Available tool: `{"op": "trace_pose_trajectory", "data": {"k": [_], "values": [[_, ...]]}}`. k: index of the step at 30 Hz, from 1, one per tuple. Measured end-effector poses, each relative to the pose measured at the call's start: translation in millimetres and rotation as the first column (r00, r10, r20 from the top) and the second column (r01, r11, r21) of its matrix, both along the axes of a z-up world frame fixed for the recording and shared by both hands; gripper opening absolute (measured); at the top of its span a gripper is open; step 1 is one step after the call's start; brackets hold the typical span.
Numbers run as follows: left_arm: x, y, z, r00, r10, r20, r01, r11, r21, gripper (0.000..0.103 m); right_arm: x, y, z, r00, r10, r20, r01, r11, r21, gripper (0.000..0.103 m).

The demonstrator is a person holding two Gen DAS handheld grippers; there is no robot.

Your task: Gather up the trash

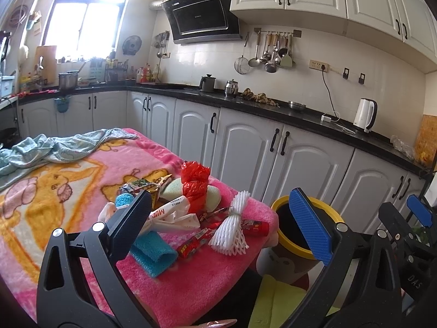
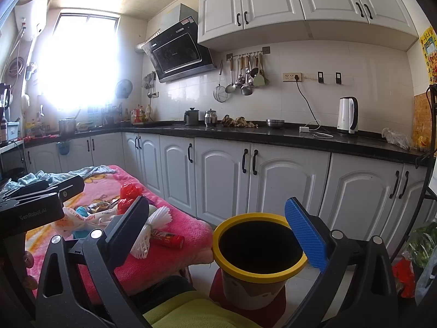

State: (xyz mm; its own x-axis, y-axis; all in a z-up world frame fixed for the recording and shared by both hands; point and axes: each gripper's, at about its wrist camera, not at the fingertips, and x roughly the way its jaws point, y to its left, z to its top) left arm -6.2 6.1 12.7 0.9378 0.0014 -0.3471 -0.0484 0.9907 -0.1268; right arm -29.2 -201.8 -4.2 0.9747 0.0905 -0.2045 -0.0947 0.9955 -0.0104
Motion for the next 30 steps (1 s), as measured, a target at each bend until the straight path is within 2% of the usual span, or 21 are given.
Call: {"op": "trace_pose_trajectory", "data": {"k": [23,30], "values": [[0.6,-0.5,-0.8,1.000,0.003,0.007,-0.003,1.000,-0.004,0.092,-0.5,0.2,-0.5,1.000,0.001,0.001,-0.001,1.000,-0.002,0.097],[0.9,5.5,-5.4,1.000,0.014,0.003,-0.014,1.000,-0.012,0.092,5.3,5.3,0.1,0.999,0.032,-0.020,-0.032,0.999,-0.018,0.097]]}}
